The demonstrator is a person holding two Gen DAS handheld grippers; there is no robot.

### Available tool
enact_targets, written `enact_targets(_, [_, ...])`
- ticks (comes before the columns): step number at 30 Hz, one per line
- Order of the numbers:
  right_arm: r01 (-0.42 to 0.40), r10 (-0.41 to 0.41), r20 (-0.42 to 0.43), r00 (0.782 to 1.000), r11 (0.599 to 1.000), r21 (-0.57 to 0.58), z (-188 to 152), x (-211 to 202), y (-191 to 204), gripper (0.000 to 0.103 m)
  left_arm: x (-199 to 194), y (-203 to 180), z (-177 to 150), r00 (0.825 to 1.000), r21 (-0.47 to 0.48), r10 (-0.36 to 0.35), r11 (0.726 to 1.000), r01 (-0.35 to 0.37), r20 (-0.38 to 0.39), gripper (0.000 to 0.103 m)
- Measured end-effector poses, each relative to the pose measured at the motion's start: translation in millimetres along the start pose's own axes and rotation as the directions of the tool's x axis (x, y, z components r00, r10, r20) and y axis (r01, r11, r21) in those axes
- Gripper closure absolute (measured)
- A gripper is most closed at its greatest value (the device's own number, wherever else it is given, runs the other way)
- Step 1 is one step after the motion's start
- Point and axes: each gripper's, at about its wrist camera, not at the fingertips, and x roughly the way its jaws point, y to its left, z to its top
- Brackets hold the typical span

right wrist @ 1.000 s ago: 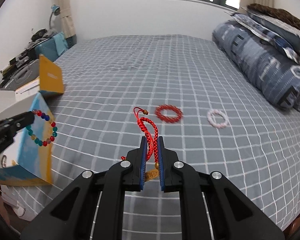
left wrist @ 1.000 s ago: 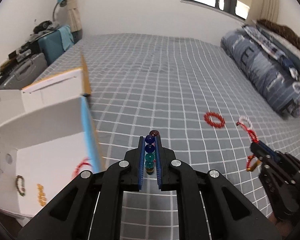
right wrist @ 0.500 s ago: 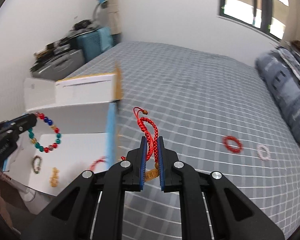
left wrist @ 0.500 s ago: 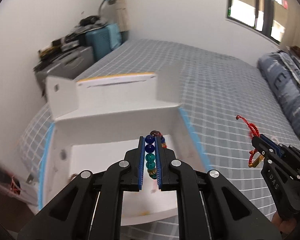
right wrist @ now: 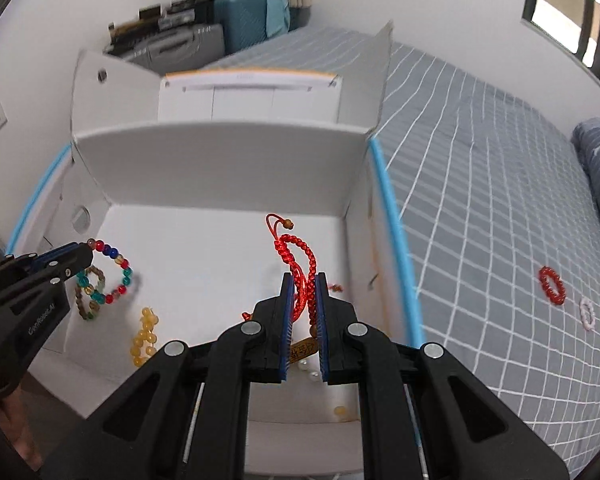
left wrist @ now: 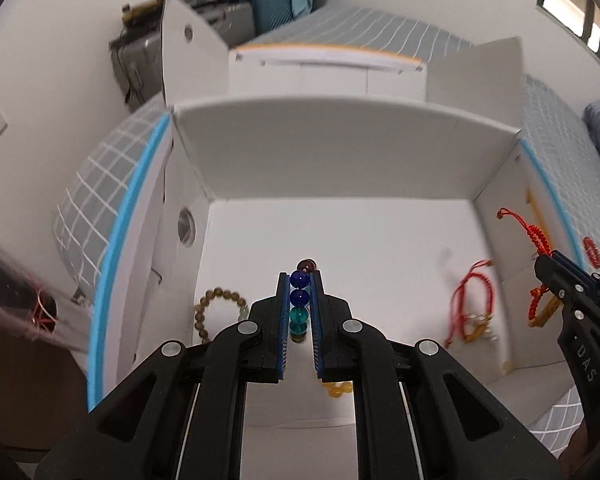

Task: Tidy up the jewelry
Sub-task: 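Open both tools to drop the two bracelets into the box, then move the left tool to the red bead bracelet while the right tool approaches the pink-white bracelet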

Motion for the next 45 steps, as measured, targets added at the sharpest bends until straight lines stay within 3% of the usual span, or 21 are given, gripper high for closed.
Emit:
enact_targets(6, [0.005, -0.006, -0.077, 0.997, 1.0, -0.017, 2, 18, 9, 0.093, 14, 5, 1, 0.998, 0.0, 0.0, 1.0, 0.0, -0.056, 0.094])
enact_targets(12, [0.001, -0.004, -0.099, 0.995, 1.0, -0.023, 1, 22, 15, 0.091, 11, 2, 0, 0.997, 0.015, 0.017, 1.0, -0.016, -0.07, 0.093])
enact_targets(16, [-0.014, 0.012, -0.093, 0.996, 1.0, -0.021, 0, 15, 16, 0.074, 10, 3, 1, 0.998, 0.011, 0.029, 1.0, -0.028, -0.063, 0.092])
enact_targets(18, [-0.028, 0.027, -0.09, 0.996, 1.0, -0.012, 0, 10, 15, 0.054, 6, 5, 1, 0.998, 0.005, 0.038, 0.999, -0.038, -0.057, 0.091])
enact_targets(20, [-0.044, 0.043, -0.081, 0.996, 0.999, -0.01, 1, 3, 16, 0.047, 1, 6, 1, 0.998, 0.001, 0.038, 0.999, -0.038, -0.047, 0.082])
enact_targets(22, [-0.042, 0.04, -0.067, 0.997, 0.999, -0.018, 2, -4, 18, 0.04, -6, 8, 1, 0.999, -0.01, 0.039, 0.999, -0.04, -0.03, 0.063])
enact_targets(26, [-0.04, 0.04, -0.028, 0.999, 0.999, -0.027, 5, -19, 21, 0.026, -20, 10, 1, 0.999, -0.023, 0.043, 0.999, -0.043, 0.002, 0.045])
enact_targets(28, [-0.033, 0.033, 0.004, 0.999, 0.999, -0.031, 5, -27, 21, 0.019, -27, 12, 2, 0.999, -0.026, 0.046, 0.999, -0.045, 0.024, 0.029])
enact_targets(31, [-0.008, 0.009, 0.058, 0.998, 1.0, -0.015, 7, -38, 16, 0.01, -36, 14, 2, 0.997, -0.029, 0.051, 0.998, -0.049, 0.054, 0.017])
enact_targets(39, [-0.015, 0.014, 0.095, 0.995, 1.0, 0.009, 5, -54, 2, 0.008, -48, 15, 1, 0.995, -0.035, 0.045, 0.999, -0.042, 0.088, 0.006])
enact_targets(45, [-0.003, 0.001, 0.114, 0.993, 1.0, 0.016, 2, -64, -10, 0.008, -53, 1, -1, 0.994, -0.009, 0.03, 1.0, -0.03, 0.104, 0.006])
